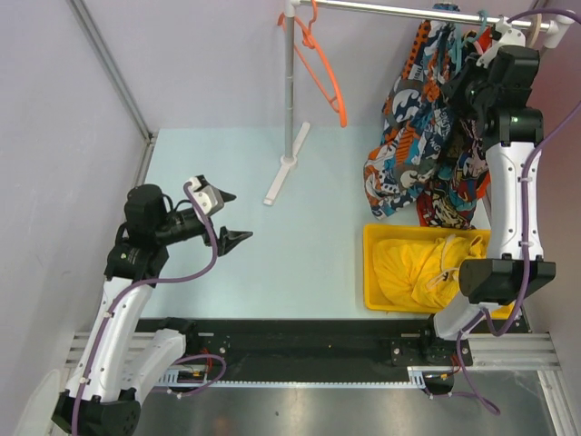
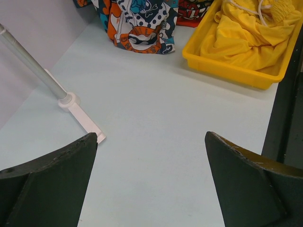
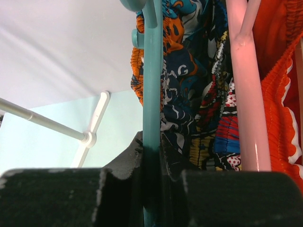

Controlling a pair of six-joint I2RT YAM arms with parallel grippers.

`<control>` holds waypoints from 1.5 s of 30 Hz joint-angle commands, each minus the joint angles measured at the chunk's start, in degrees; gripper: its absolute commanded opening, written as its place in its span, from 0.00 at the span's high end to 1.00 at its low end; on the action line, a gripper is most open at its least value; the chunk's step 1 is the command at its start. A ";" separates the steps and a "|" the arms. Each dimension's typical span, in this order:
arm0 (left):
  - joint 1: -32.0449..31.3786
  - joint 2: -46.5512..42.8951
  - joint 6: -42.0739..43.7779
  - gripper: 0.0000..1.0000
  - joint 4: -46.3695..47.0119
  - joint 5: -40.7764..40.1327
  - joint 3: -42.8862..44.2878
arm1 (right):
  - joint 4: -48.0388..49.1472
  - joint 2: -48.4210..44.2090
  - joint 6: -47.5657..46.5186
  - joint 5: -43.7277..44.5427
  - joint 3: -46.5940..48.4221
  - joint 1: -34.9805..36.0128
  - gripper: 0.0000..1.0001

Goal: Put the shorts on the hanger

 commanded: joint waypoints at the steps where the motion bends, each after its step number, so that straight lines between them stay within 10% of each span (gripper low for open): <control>1: 0.16 -0.56 1.20 0.00 -0.79 -0.40 -0.54 | 3.14 -0.15 0.38 -0.57 0.37 -0.45 1.00; 5: 0.16 -0.21 0.94 0.00 -1.05 -0.84 -0.36 | 3.40 -0.06 -0.05 -1.01 0.37 -0.45 0.92; 9: 0.16 -0.21 -0.64 0.00 -1.05 -1.98 -0.01 | 3.75 -0.93 -0.58 -1.10 0.37 -0.45 0.42; 17: 0.25 1.28 -10.04 0.00 -1.31 -5.75 1.04 | 3.58 -8.92 -1.11 -2.24 -0.69 -0.36 0.12; 29: 0.51 10.69 -18.83 0.00 -12.48 -19.72 11.06 | 1.82 -25.88 -11.82 -11.19 -14.64 5.70 0.00; 45: 0.69 1.99 -14.10 0.00 -13.80 -34.22 -1.67 | -12.15 -44.53 -33.80 -19.65 -52.88 11.68 0.00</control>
